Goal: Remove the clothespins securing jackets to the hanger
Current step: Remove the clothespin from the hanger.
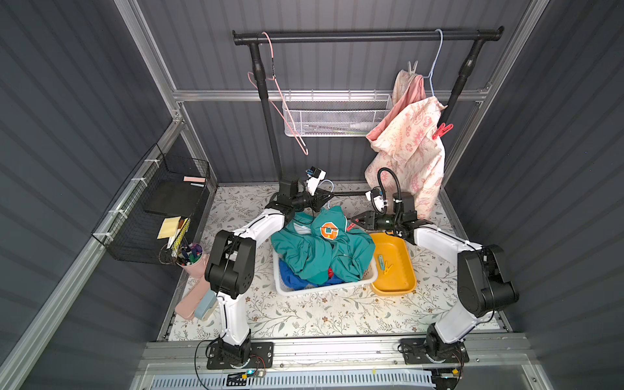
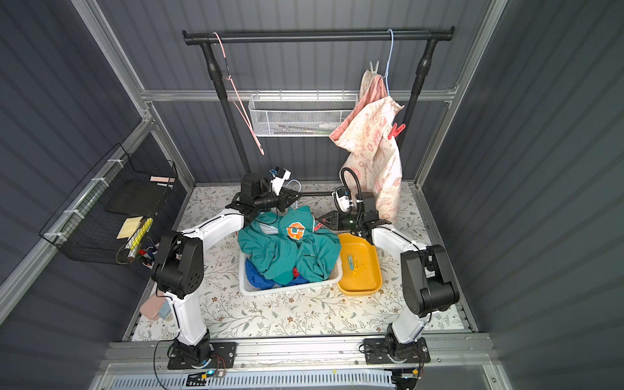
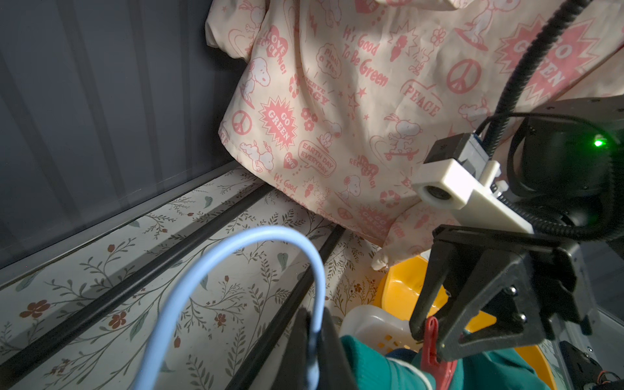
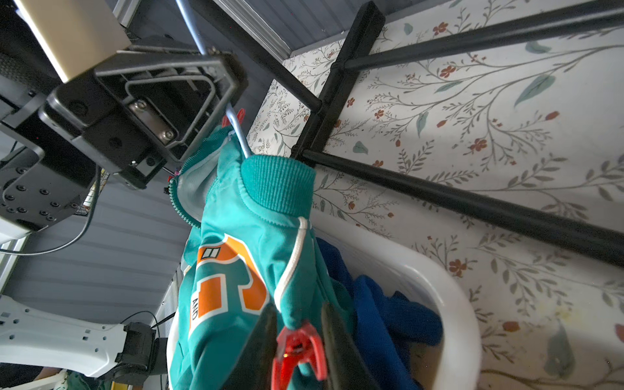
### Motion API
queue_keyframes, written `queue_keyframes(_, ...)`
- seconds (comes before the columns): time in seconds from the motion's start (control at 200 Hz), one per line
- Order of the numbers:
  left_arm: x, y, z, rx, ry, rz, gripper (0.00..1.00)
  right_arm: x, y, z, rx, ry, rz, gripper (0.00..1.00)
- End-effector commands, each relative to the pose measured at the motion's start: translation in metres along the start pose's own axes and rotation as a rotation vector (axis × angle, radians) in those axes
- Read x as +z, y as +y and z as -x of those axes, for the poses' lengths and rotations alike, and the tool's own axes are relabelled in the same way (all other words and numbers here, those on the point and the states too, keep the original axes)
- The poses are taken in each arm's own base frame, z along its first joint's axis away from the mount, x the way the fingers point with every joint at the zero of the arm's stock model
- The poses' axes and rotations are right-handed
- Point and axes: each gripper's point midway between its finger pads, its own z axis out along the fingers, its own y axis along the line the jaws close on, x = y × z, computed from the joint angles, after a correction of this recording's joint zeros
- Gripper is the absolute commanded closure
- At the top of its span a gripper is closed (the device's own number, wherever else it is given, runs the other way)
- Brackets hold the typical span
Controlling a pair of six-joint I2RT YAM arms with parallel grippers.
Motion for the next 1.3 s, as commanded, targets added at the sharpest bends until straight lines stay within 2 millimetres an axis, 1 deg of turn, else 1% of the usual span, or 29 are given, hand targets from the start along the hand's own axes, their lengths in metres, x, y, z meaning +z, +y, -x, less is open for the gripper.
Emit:
queue_keyframes(0.0, 0.007, 0.002, -0.024, -0.012, 0.052, -0.033, 1.00, -0.003, 0.006, -0.004, -0.010, 0.005, -0.002, 0.80)
queue_keyframes(0.155, 0.008, 0.002, -0.025, -0.015, 0.046, -0.034, 1.00, -0.004, 0.006, -0.002, 0.000, -0.001, -0.007, 0.84)
queue_keyframes(0.205, 0.008, 0.003, -0.026, -0.015, 0.045, -0.032, 1.00, -0.004, 0.005, -0.001, 0.001, -0.004, -0.010, 0.88)
queue_keyframes(0.53, 0.009, -0.002, -0.029, -0.018, 0.047, -0.039, 1.00, -0.006, 0.008, 0.005, 0.002, -0.013, -0.021, 0.97)
queue_keyframes(0.67, 0.013, -0.006, -0.034, -0.016, 0.057, -0.044, 1.00, -0.010, 0.010, 0.011, -0.006, -0.029, -0.035, 1.00)
queue_keyframes(0.73, 0.015, -0.010, -0.035, -0.012, 0.060, -0.047, 1.00, -0.012, 0.011, 0.014, -0.009, -0.034, -0.046, 1.00)
queue_keyframes(0.915, 0.016, -0.012, -0.037, -0.014, 0.065, -0.050, 1.00, -0.018, 0.015, 0.024, -0.024, -0.059, -0.071, 1.00)
queue_keyframes(1.101, 0.015, -0.013, -0.037, -0.012, 0.064, -0.052, 1.00, -0.030, 0.013, 0.036, -0.033, -0.109, -0.138, 1.00)
queue_keyframes(1.226, 0.015, -0.015, -0.037, -0.011, 0.064, -0.053, 1.00, -0.046, 0.009, 0.046, -0.042, -0.178, -0.233, 1.00)
queue_keyframes(1.291, 0.014, -0.015, -0.036, -0.012, 0.066, -0.054, 1.00, -0.055, 0.010, 0.050, -0.058, -0.209, -0.268, 1.00)
